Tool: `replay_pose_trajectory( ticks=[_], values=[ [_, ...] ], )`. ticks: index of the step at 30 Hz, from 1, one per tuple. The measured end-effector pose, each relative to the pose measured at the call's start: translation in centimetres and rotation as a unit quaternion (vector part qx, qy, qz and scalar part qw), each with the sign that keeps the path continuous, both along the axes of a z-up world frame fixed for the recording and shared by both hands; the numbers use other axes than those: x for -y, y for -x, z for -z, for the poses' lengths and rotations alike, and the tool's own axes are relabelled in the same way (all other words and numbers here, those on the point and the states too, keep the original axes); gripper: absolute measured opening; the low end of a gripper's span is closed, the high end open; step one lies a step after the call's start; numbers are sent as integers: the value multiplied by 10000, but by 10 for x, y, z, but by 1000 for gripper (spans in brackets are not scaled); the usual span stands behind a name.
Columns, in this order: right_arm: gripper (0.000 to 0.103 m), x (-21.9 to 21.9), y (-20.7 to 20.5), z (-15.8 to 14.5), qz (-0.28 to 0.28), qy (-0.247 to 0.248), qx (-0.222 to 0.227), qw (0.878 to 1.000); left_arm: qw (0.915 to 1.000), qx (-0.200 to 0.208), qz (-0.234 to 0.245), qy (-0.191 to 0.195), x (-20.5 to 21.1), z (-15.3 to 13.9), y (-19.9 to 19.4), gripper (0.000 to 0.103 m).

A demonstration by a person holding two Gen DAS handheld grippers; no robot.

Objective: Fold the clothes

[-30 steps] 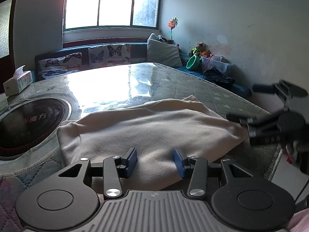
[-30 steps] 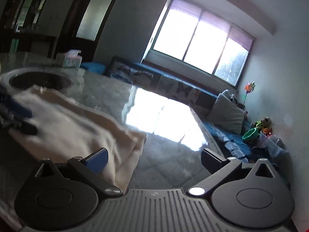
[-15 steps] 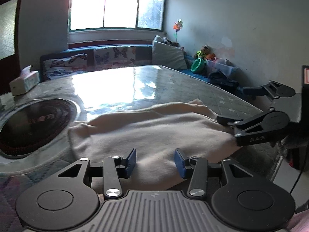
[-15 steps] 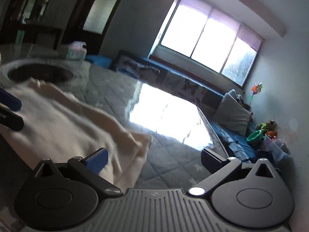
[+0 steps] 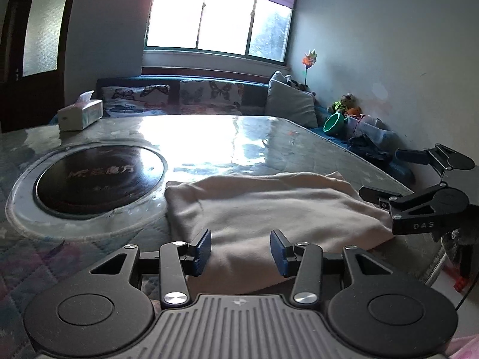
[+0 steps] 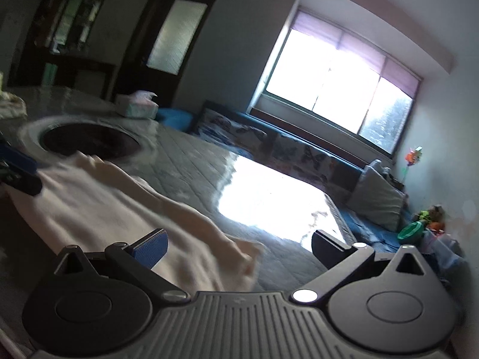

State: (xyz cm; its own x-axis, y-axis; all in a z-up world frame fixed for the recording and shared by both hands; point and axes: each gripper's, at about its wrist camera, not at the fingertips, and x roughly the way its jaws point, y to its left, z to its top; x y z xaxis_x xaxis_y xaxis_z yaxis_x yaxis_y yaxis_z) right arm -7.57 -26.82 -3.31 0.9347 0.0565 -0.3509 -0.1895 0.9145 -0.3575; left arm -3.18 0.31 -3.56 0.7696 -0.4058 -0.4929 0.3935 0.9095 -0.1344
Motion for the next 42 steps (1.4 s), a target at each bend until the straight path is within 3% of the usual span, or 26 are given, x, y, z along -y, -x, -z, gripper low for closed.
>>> replay_pose_trajectory(
  ticks=[9, 12, 21, 23, 26, 31, 42],
  values=[
    [103, -16, 0, 30, -341, 217, -259, 9988, 9998, -142, -10, -100, -3, 9, -2, 46],
    [103, -12, 2, 23, -333, 161, -262, 9990, 9998, -178, 18, -62, -4, 5, -3, 47],
    [103, -2, 5, 1, -462, -398, -625, 9962, 9999, -127, -45, 68, -1, -14, -5, 78],
    [103, -2, 6, -3, -537, -518, -697, 9948, 10000, -43, -44, 14, 2, -17, -4, 81],
    [103, -2, 8, -7, -626, -665, -813, 9925, 9999, -63, -99, -69, 5, -18, -5, 94],
    [103, -1, 9, -9, -725, -923, -1031, 9877, 9997, -45, -137, -200, 10, -19, -5, 103],
    [103, 2, 17, -13, -851, -1315, -1246, 9798, 9983, -284, -373, -352, 9, -18, -6, 103]
  ],
)
